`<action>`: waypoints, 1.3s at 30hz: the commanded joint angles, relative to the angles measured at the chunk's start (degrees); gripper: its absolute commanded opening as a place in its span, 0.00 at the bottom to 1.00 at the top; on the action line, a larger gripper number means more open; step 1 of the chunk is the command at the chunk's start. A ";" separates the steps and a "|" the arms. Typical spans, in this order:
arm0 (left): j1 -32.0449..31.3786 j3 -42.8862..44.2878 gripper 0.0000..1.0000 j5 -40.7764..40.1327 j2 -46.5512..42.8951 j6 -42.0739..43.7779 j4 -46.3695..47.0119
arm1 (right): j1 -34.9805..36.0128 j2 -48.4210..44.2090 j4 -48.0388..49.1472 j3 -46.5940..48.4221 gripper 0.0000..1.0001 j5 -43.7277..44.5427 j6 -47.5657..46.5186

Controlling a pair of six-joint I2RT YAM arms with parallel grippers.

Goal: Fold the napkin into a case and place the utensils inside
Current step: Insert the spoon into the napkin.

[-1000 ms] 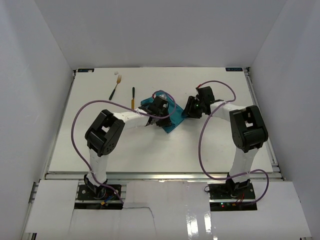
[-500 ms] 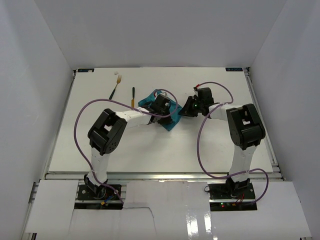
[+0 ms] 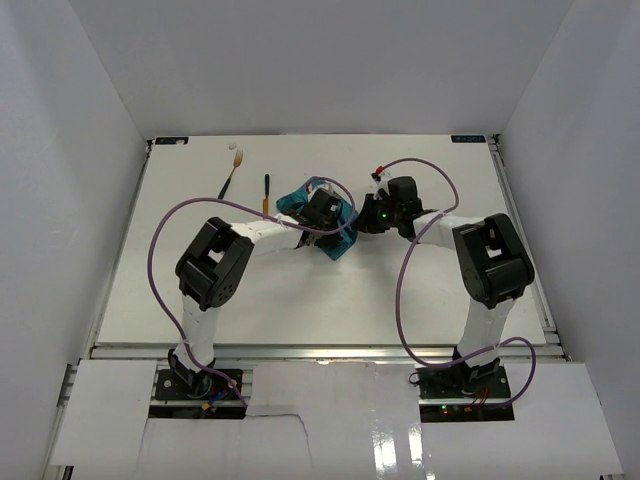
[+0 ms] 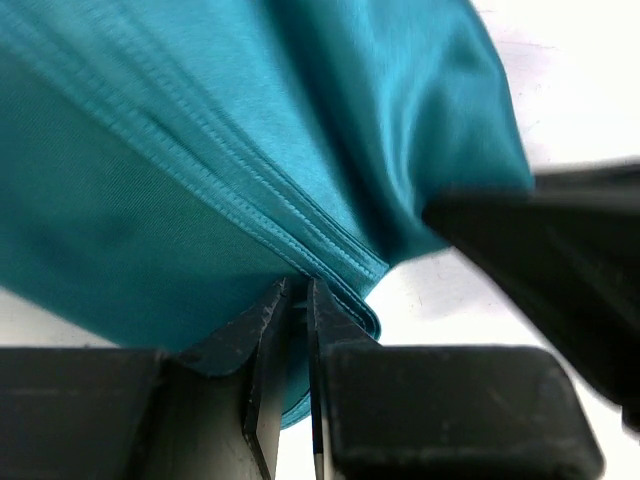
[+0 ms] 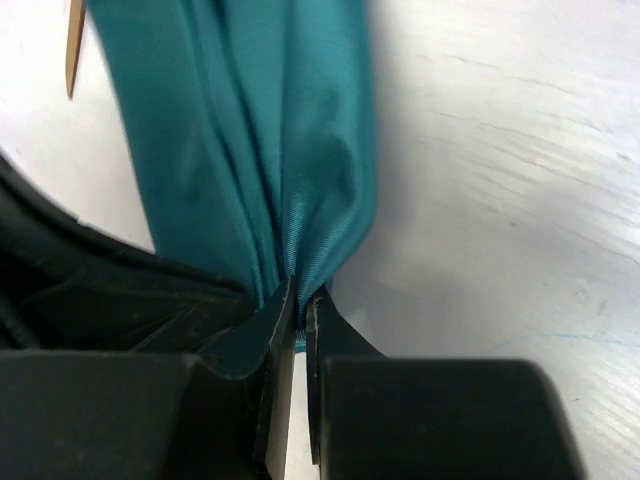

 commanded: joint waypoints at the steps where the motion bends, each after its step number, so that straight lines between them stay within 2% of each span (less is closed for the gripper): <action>1: 0.39 0.33 0.24 -3.70 -0.23 1.39 -3.61 | 3.61 -4.81 -3.64 -0.72 0.08 4.60 -11.70; 7: 0.39 -0.46 0.24 -5.28 -1.80 1.56 -3.96 | 10.11 -8.07 -5.84 -1.96 0.08 10.24 -21.02; 14: 0.39 -3.53 0.25 -7.92 -6.90 1.92 -3.96 | 13.19 -6.58 -9.71 0.15 0.08 10.25 -21.47; 23: 0.39 -8.01 0.35 -8.63 -15.69 0.34 -3.88 | 14.16 -5.87 -11.56 0.68 0.08 11.66 -22.18; 28: 0.48 -10.82 0.38 -9.50 -19.65 -1.07 -3.70 | 14.34 -7.01 -11.56 0.33 0.08 12.80 -19.54; 31: 0.74 -13.19 0.36 -10.03 -20.53 -1.86 -3.26 | 14.43 -7.45 -11.21 0.15 0.08 12.98 -18.58; 35: 1.01 -13.82 0.23 -7.85 -17.81 -2.13 -2.21 | 14.95 -7.81 -10.77 0.33 0.08 13.06 -18.13; 39: 1.10 -12.15 0.22 -5.55 -12.72 -1.43 -0.54 | 15.74 -7.63 -10.42 1.12 0.08 13.94 -18.83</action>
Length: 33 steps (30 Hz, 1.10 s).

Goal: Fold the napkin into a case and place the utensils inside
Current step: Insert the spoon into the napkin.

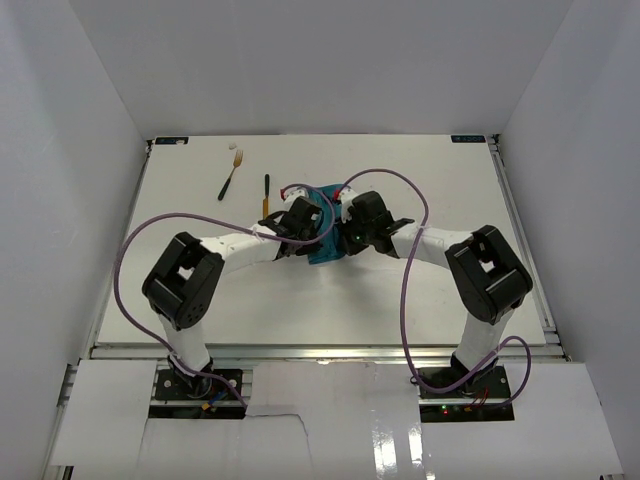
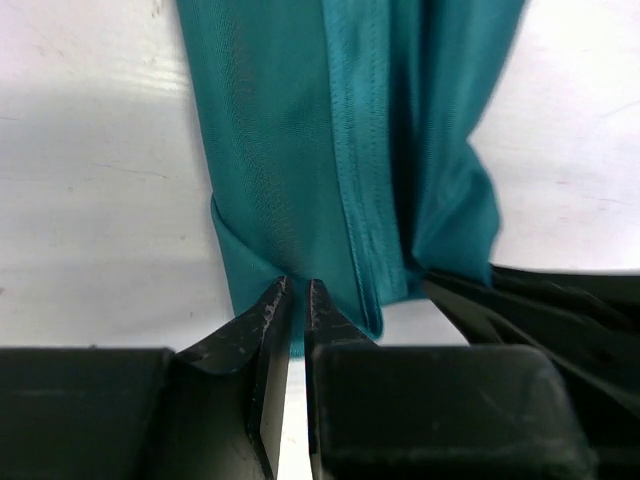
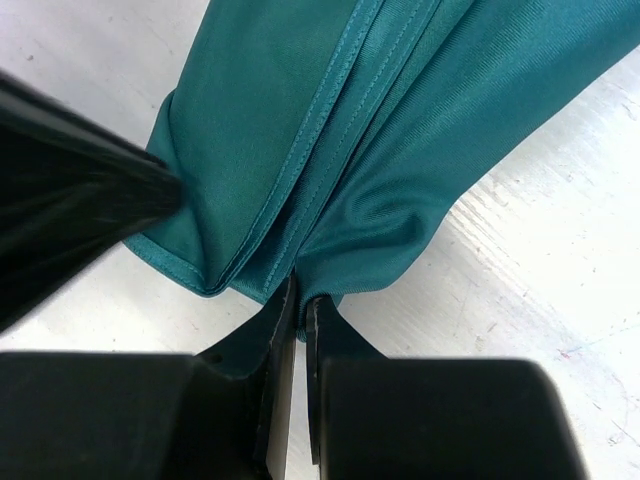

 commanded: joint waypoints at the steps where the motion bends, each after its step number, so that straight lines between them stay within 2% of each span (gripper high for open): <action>1: 0.24 1.38 0.21 1.95 3.11 0.56 2.13 | 0.93 -1.58 0.99 2.06 0.08 1.09 -0.15; 10: 0.33 3.58 0.20 1.95 7.51 1.01 2.13 | 3.91 -0.88 4.67 3.91 0.08 -3.11 -7.09; 13: 0.33 3.49 0.20 1.51 7.69 1.09 1.96 | 4.09 0.61 3.29 5.31 0.08 -4.70 -7.36; 24: 0.33 3.23 0.22 -2.36 2.87 0.39 0.73 | 4.18 8.26 -1.11 9.71 0.09 -10.50 -7.97; 28: 0.51 4.02 0.23 -4.81 0.14 -1.54 -2.77 | 4.18 10.99 -4.79 11.72 0.09 -12.00 -8.50; 33: 1.56 2.79 0.29 -6.93 -4.61 -5.41 -4.98 | 4.35 11.79 -5.34 9.98 0.08 -12.10 -8.85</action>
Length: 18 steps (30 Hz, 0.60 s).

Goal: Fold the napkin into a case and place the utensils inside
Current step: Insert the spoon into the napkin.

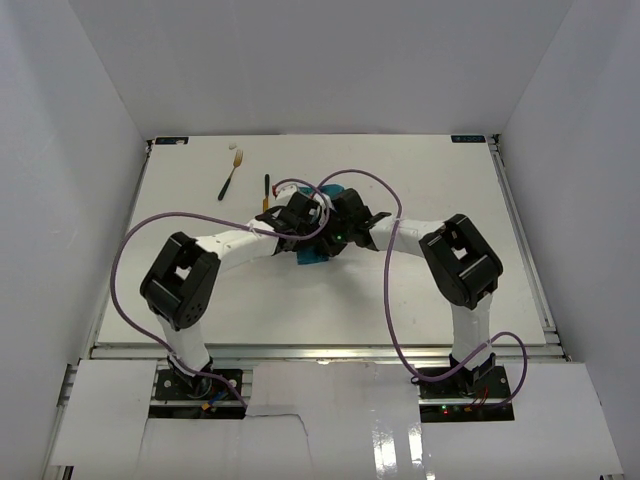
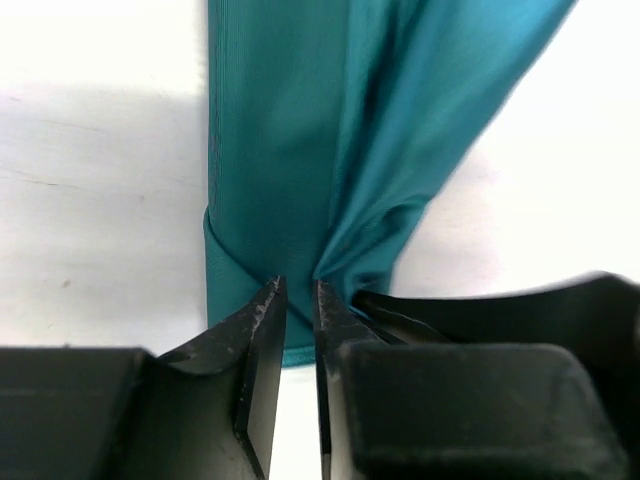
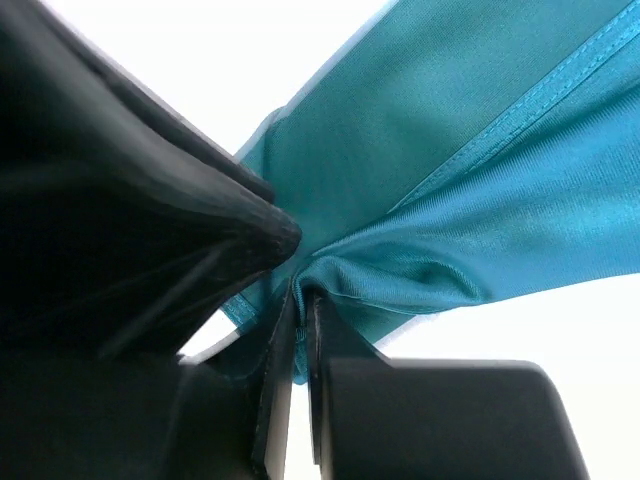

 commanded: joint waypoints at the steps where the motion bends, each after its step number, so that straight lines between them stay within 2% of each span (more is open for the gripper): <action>1: 0.80 0.06 0.31 -2.86 -7.23 -3.24 -1.20 | 0.92 1.03 -2.74 -1.37 0.08 -1.30 -1.00; 4: 3.07 0.32 0.33 -3.31 -8.30 -3.86 -1.21 | 0.84 -0.55 -1.77 -2.95 0.08 -1.38 -0.91; 10: 9.57 4.96 0.29 0.99 -1.01 -2.64 -0.16 | 1.27 -2.48 -3.78 -2.26 0.08 0.46 -5.04; 14: 10.55 7.95 0.26 6.61 4.97 0.26 5.38 | 1.36 -3.71 -4.92 -1.82 0.08 1.17 -8.37; 18: 10.55 10.95 0.25 8.38 10.07 2.11 8.28 | 1.80 -5.73 -5.54 -2.08 0.08 1.87 -12.06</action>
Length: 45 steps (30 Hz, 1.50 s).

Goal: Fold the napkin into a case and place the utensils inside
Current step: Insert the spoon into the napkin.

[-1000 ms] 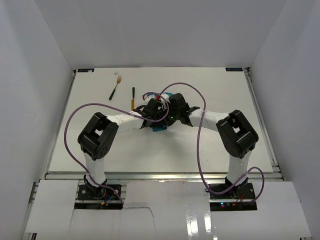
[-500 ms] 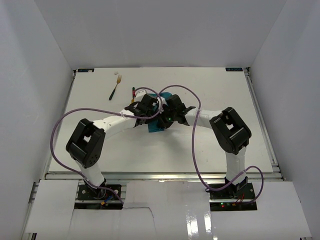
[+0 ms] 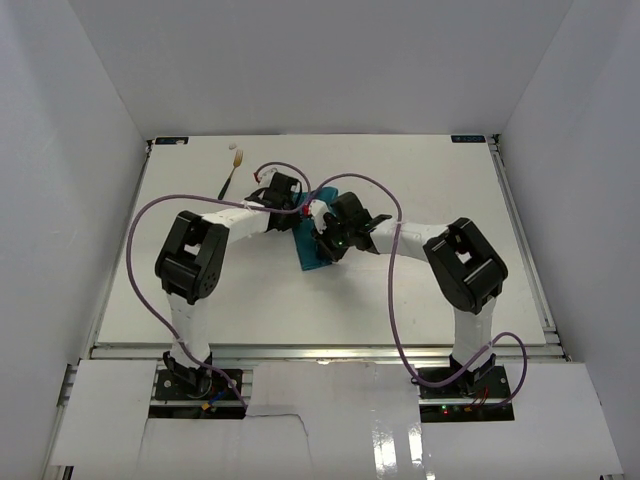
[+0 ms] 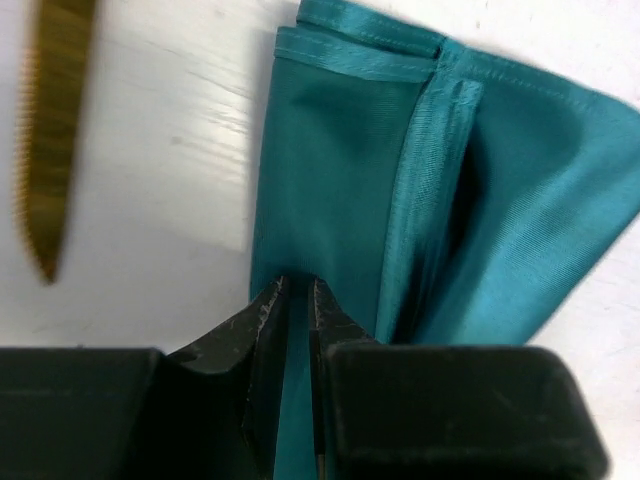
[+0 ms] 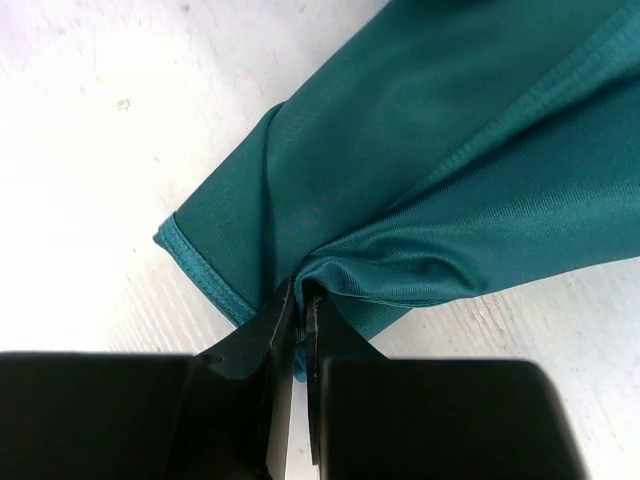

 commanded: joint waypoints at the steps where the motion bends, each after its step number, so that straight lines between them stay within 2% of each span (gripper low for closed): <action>1: -0.77 3.76 0.25 3.86 2.90 2.44 3.78 | 0.66 -3.64 -3.03 -0.62 0.08 0.89 -6.30; 9: -0.77 3.95 0.20 4.74 6.96 1.30 2.55 | 4.18 -4.34 -9.35 1.76 0.08 2.82 -22.55; 14: -0.77 2.89 0.18 4.30 6.70 0.68 2.03 | 5.41 -3.82 -10.50 2.28 0.08 0.36 -26.18; 19: -0.77 1.92 0.18 4.30 5.47 0.24 1.50 | 5.50 -0.57 -9.80 3.78 0.08 2.90 -24.07; 21: -0.77 1.04 0.18 4.12 4.77 0.24 1.76 | 5.41 -0.04 -8.22 3.43 0.11 3.70 -21.62; 22: -0.77 0.95 0.18 3.77 4.33 0.42 1.76 | 5.50 0.05 -7.87 3.34 0.28 3.96 -21.09; 25: -0.77 0.52 0.18 3.24 4.06 0.42 1.67 | 5.32 -0.65 -6.46 3.08 0.42 5.72 -16.43; 27: -0.77 0.34 0.18 3.42 4.06 0.51 1.76 | 5.06 -2.92 -4.80 2.29 0.46 6.95 -11.10; 32: -0.77 0.25 0.17 3.68 4.06 0.42 1.67 | 3.83 -10.57 1.10 -3.34 0.64 6.52 -0.18; 34: -0.77 0.16 0.17 3.42 3.97 0.59 1.76 | 2.52 -12.51 1.10 -4.65 0.69 6.24 6.38; 37: -0.77 0.07 0.17 2.81 3.79 0.77 1.85 | 1.11 -14.18 0.05 -6.32 0.71 8.18 14.74; 45: -0.77 0.16 0.16 3.16 3.79 1.30 1.94 | -5.30 -23.06 -1.54 -15.20 0.72 1.68 26.63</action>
